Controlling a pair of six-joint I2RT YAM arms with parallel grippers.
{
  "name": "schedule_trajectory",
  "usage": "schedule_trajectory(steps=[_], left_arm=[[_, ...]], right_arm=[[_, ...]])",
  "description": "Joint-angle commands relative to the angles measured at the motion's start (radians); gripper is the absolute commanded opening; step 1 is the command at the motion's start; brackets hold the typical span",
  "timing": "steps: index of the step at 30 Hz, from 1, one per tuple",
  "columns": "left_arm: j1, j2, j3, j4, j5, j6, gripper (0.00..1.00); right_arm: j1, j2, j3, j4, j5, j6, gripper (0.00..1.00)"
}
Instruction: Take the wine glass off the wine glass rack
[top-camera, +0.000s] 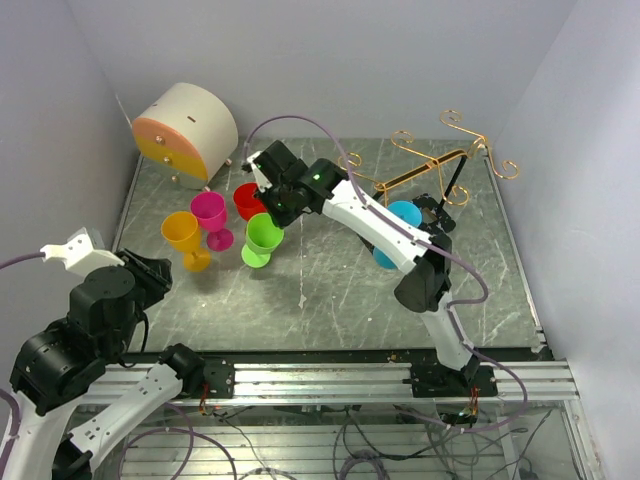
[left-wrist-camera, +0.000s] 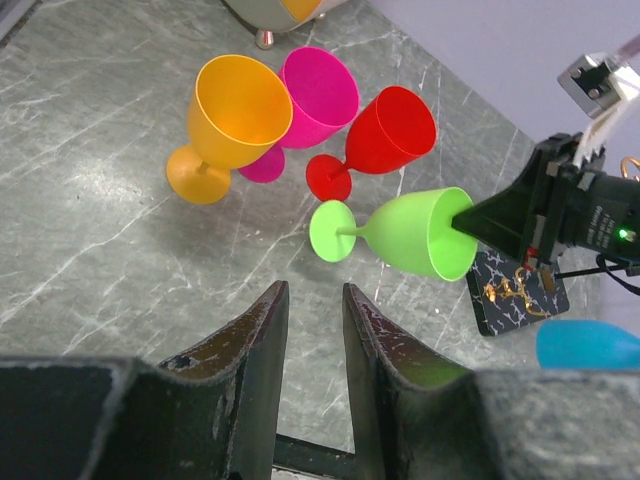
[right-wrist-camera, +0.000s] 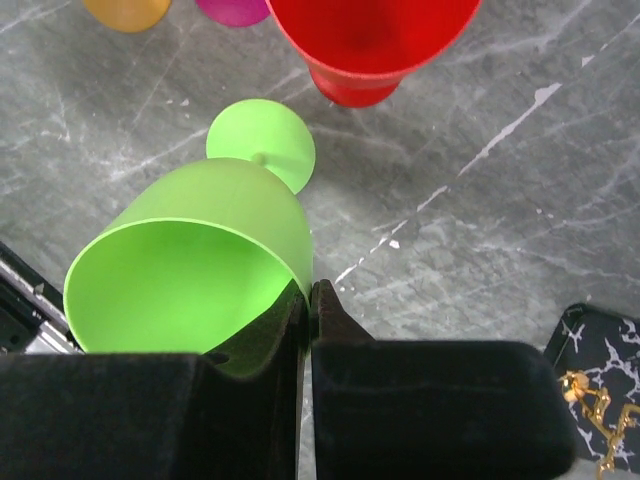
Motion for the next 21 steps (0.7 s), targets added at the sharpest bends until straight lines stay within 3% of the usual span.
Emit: schedule_trajectory(steps=[1,10,15,21], left_arm=[[0.003,-0.013,-0.019,0.031,0.025,-0.001,0.39],[0.003,-0.023,-0.034,0.024,0.035,-0.016,0.39],[0.004,-0.014,-0.044,0.036,0.046,-0.017,0.4],[0.003,-0.005,-0.063,0.068,0.061,-0.019,0.4]], right_arm=[[0.001,0.078,0.07,0.0,-0.022,-0.002,0.0],[0.0,0.14,0.102,-0.005,-0.016,-0.001,0.01],[0.0,0.062,0.043,0.05,-0.005,0.01,0.31],[-0.003,-0.139,-0.078,0.171,0.046,0.036,0.39]])
